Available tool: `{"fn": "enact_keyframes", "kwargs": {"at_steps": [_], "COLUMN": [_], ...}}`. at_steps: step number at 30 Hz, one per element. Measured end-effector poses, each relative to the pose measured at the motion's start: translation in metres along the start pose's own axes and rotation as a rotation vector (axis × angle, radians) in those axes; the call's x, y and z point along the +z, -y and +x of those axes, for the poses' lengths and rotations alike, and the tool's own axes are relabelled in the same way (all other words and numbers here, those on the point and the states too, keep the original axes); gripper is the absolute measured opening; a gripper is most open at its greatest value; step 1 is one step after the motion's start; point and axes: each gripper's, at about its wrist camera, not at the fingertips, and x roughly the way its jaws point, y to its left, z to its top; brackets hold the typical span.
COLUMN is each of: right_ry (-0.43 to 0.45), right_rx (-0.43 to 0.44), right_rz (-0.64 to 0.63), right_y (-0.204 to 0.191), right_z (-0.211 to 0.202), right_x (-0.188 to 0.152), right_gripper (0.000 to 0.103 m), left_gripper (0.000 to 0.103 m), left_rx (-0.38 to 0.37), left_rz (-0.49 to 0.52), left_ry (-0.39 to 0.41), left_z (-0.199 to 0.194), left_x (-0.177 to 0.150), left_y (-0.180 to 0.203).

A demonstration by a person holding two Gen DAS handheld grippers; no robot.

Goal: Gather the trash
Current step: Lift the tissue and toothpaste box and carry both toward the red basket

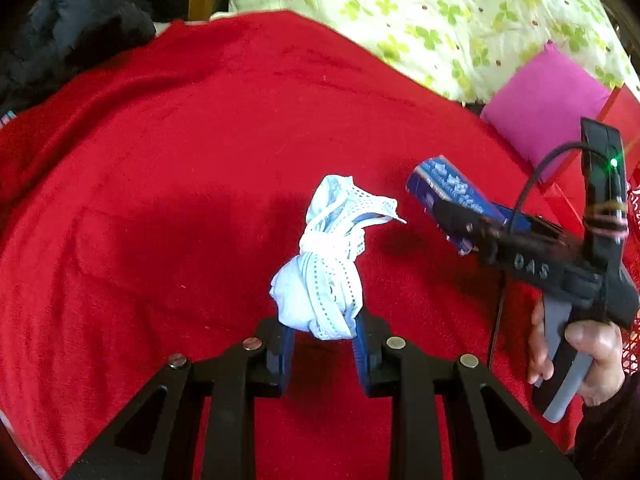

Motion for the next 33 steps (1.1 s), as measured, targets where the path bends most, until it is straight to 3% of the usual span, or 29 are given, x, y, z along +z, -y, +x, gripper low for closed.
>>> {"fn": "enact_keyframes", "kwargs": {"at_steps": [1,2,5,13,22,33], "right_ry": [-0.007,-0.009,-0.003,0.034,0.178,0.378], "right_rx": [-0.002,0.001,0.014,0.035,0.045,0.007], "right_rz": [0.018,0.038,0.089,0.161,0.132,0.162], "right_y": [0.003,0.009,0.020,0.032,0.023,0.042], "right_z": [0.003,0.004,-0.002,-0.046,-0.147,-0.259], "right_x": [-0.001,-0.002,-0.002,-0.010,-0.030,-0.079], "right_gripper": [0.080,0.068,0.065,0.064,0.064,0.064], "left_gripper": [0.027,0.027,0.027,0.027,0.027,0.028], "left_rx": [-0.009,-0.014,-0.001,0.073,0.108,0.131], "left_rz": [0.004,0.011,0.020,0.153,0.243,0.366], "left_ry": [-0.002,0.001,0.018,0.115,0.243,0.329], "left_z": [0.002,0.002,-0.002,-0.023,-0.072,-0.134], "left_x": [0.000,0.002,0.002,-0.004,-0.016,-0.039], "left_y": [0.001,0.002,0.005,0.038,0.076,0.136]}}
